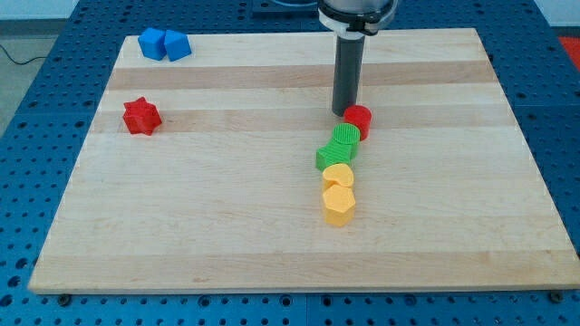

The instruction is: Keep red star on top left to red circle

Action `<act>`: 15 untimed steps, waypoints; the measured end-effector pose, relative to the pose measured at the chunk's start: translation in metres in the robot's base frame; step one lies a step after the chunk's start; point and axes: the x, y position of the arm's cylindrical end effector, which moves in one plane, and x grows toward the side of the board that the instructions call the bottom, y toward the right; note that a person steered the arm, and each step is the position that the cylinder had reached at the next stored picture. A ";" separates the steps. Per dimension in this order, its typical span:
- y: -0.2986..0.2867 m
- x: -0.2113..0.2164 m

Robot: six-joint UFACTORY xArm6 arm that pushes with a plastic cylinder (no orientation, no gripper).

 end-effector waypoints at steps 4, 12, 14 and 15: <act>0.082 -0.052; 0.026 0.014; 0.025 -0.024; -0.038 -0.013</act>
